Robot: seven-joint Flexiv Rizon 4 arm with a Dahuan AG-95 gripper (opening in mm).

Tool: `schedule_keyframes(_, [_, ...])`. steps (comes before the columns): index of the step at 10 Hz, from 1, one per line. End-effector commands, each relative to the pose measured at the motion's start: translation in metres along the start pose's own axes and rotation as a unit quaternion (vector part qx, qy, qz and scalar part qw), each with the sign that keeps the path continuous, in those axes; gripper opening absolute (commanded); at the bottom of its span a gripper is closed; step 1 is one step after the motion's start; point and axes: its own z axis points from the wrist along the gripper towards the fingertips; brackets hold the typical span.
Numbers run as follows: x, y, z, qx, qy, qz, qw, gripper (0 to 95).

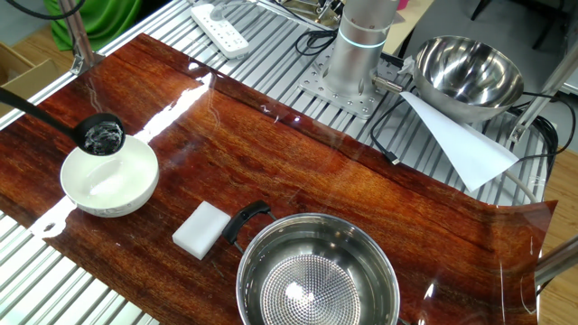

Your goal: Scoop water with a large spoon from one bowl to another

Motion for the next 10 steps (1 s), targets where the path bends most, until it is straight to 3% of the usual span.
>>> schedule_keyframes(1, [-0.001, -0.003, 0.001, -0.002, -0.003, -0.003, 1.0, 0.0])
schedule_keyframes(10, [-0.003, -0.02, 0.004, -0.005, -0.022, -0.043, 0.9988, 0.0])
